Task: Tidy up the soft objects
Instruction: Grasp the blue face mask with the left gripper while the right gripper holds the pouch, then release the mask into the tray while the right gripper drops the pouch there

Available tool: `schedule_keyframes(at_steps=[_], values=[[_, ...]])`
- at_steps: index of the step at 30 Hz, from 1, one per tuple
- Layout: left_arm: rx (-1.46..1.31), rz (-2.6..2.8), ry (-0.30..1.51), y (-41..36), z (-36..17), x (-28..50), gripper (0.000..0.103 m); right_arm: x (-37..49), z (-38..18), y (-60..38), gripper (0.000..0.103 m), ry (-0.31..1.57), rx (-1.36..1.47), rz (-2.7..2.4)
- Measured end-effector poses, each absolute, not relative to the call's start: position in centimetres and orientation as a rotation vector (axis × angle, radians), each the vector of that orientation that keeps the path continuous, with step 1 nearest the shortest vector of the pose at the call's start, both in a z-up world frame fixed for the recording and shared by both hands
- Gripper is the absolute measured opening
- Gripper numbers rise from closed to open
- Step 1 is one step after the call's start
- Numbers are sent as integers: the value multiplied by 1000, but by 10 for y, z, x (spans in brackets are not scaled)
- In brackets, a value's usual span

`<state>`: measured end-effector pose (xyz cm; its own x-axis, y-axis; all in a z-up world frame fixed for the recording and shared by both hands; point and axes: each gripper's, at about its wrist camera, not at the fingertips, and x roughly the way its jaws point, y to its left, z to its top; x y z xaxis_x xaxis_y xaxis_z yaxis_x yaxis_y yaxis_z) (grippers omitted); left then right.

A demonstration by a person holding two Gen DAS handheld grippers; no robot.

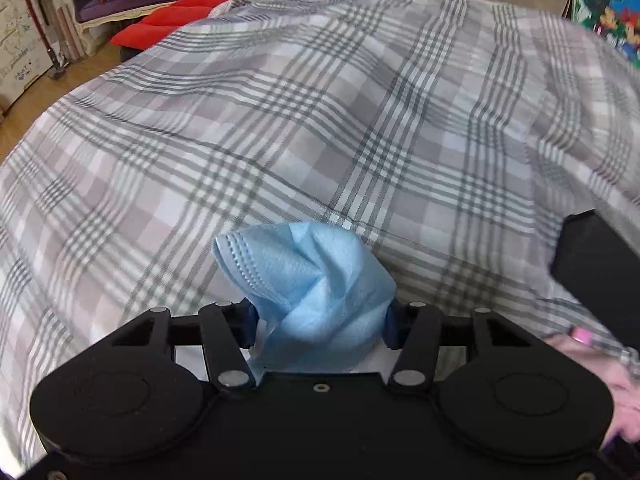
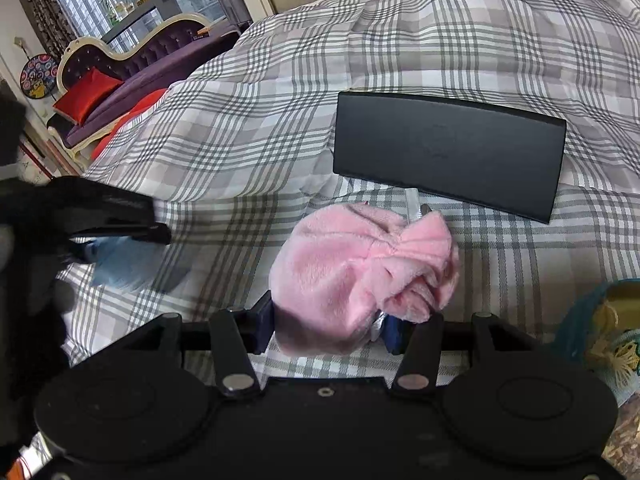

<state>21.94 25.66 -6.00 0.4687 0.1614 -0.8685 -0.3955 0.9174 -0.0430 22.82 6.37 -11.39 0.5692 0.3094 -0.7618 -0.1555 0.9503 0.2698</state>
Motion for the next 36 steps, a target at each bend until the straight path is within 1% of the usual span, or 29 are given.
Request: schedule_keyframes(at_steps=[6, 12, 19, 27, 31, 36], values=[[-314, 323, 1000, 247, -11, 171, 53, 227, -112, 65, 51, 924, 175, 266], [-347, 256, 986, 221, 23, 109, 53, 223, -103, 60, 51, 930, 198, 257], [-331, 185, 929, 189, 52, 41, 53, 181, -69, 55, 51, 853, 132, 302], [-272, 144, 917, 152, 65, 6, 53, 97, -38, -1, 51, 905, 117, 397], [-254, 98, 919, 122, 60, -7, 53, 60, -22, -48, 51, 916, 128, 389], [-216, 23, 963, 79, 48, -7, 53, 21, -12, -117, 51, 938, 150, 324]])
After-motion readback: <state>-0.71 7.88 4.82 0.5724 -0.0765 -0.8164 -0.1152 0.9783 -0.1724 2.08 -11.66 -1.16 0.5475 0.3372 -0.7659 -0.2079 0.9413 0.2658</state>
